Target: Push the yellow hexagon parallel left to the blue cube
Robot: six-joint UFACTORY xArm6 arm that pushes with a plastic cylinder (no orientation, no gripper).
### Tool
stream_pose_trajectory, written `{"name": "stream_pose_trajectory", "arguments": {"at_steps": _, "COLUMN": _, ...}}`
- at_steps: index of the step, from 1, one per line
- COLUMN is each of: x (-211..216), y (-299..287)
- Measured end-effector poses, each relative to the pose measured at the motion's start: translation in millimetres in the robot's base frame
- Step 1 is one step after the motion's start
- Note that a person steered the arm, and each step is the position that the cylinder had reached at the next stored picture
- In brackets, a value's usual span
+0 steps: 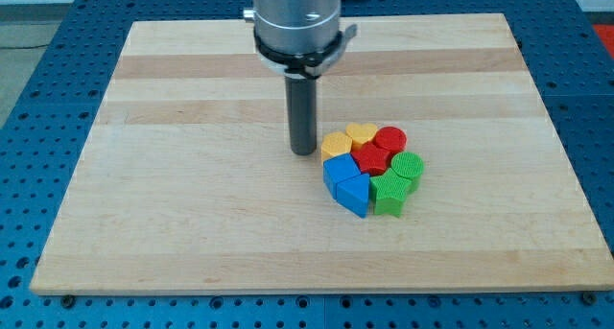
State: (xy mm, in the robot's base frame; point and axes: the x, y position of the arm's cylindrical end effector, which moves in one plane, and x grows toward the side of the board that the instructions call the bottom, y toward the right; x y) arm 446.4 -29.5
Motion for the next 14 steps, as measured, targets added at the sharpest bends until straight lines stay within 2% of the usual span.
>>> {"name": "stream_pose_trajectory", "arguments": {"at_steps": 1, "x": -25, "y": -6}}
{"name": "stream_pose_trajectory", "arguments": {"at_steps": 3, "x": -63, "y": 69}}
{"name": "stream_pose_trajectory", "arguments": {"at_steps": 4, "x": -60, "y": 97}}
{"name": "stream_pose_trajectory", "arguments": {"at_steps": 6, "x": -39, "y": 97}}
{"name": "stream_pose_trajectory", "arguments": {"at_steps": 8, "x": -37, "y": 129}}
{"name": "stream_pose_trajectory", "arguments": {"at_steps": 11, "x": -2, "y": 100}}
{"name": "stream_pose_trajectory", "arguments": {"at_steps": 14, "x": 12, "y": 28}}
